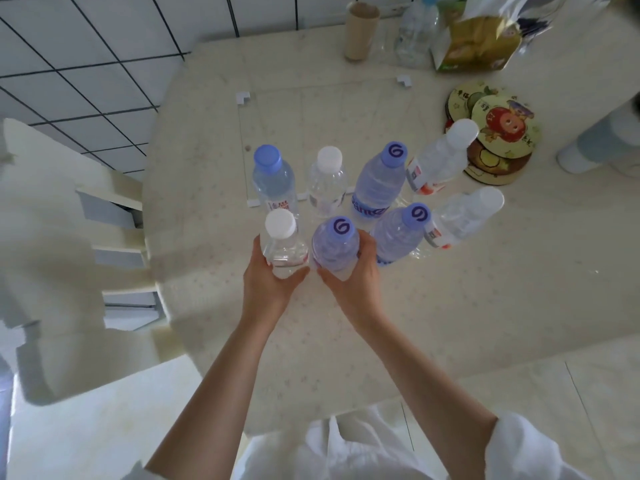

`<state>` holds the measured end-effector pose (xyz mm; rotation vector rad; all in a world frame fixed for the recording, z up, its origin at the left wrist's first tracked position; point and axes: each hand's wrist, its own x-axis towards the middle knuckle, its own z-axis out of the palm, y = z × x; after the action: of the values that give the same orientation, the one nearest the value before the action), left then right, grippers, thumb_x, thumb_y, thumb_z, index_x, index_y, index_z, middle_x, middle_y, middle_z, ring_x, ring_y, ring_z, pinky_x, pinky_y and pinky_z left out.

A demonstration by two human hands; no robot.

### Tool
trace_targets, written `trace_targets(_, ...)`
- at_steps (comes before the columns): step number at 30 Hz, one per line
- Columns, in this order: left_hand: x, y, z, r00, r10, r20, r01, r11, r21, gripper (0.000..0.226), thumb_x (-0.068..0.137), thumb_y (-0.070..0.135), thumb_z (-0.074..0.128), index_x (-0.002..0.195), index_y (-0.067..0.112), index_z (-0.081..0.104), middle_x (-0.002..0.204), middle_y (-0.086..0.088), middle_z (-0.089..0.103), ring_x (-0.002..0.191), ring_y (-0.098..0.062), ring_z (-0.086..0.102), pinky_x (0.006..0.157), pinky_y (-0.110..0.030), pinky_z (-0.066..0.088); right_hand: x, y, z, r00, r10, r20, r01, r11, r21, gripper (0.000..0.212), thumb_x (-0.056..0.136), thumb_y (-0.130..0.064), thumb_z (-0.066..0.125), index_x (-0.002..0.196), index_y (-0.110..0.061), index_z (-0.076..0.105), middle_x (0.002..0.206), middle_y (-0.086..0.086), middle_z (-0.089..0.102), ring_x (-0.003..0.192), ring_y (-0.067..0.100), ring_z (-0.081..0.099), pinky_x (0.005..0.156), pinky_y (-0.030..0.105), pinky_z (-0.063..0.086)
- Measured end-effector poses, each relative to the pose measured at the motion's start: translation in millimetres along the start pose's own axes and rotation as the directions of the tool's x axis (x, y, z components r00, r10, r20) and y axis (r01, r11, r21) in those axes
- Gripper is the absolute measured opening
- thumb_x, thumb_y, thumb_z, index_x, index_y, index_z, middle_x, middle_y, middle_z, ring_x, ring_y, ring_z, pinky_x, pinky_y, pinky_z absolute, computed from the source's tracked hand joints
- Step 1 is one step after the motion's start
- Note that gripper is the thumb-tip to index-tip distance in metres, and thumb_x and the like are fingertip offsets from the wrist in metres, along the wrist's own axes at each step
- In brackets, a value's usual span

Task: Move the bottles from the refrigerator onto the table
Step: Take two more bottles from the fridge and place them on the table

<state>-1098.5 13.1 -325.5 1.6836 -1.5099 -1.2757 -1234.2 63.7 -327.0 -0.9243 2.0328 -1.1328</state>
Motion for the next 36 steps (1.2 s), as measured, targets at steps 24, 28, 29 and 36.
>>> trace_targets(24,-265.3,-32.3,-1.3,0.976,0.014,-0.219,-0.004,0.999,0.048,0.020,0.091,0.011,0.057,0.101,0.027,0.063,0.085,0.014,0.072,0.080,-0.011,0.070,0.077,-0.031,0.055,-194.6,40.0,-111.9,0.919,-0.261,0.294,0.315,0.936,-0.156,0.040,0.094,-0.024,0.055,0.131,-0.012,0.047,0.122,0.004,0.061,0.115,0.018,0.056,0.094,0.024,0.039)
trace_targets(28,-350.5,-53.3,-5.0,0.948,-0.023,-0.319,0.035,0.999,0.033,0.021,0.091,0.007,0.058,0.103,0.022,0.065,0.084,0.013,0.072,0.079,-0.007,0.069,0.074,-0.024,0.056,-247.6,48.1,-135.5,0.841,-0.278,0.465,0.399,0.899,-0.183,0.042,0.096,-0.029,0.050,0.134,-0.016,0.041,0.126,0.000,0.057,0.117,0.014,0.052,0.090,0.014,0.031)
trace_targets(29,-370.9,-58.1,-8.5,0.940,-0.038,-0.338,0.054,0.998,0.038,0.021,0.090,0.007,0.058,0.103,0.022,0.065,0.084,0.014,0.072,0.079,-0.004,0.068,0.073,-0.021,0.055,-261.6,48.4,-138.9,0.821,-0.272,0.502,0.408,0.895,-0.182,0.042,0.096,-0.029,0.049,0.135,-0.016,0.041,0.127,0.000,0.056,0.118,0.014,0.051,0.090,0.012,0.030)
trace_targets(36,-485.4,-95.9,-45.0,0.864,-0.180,-0.471,0.192,0.981,-0.024,0.019,0.093,0.013,0.057,0.104,0.027,0.063,0.084,0.020,0.070,0.081,0.003,0.065,0.073,-0.016,0.050,-353.6,46.0,-129.8,0.660,-0.270,0.701,0.516,0.841,-0.162,0.044,0.096,-0.033,0.050,0.136,-0.020,0.040,0.128,-0.006,0.054,0.118,0.009,0.049,0.093,0.017,0.033)
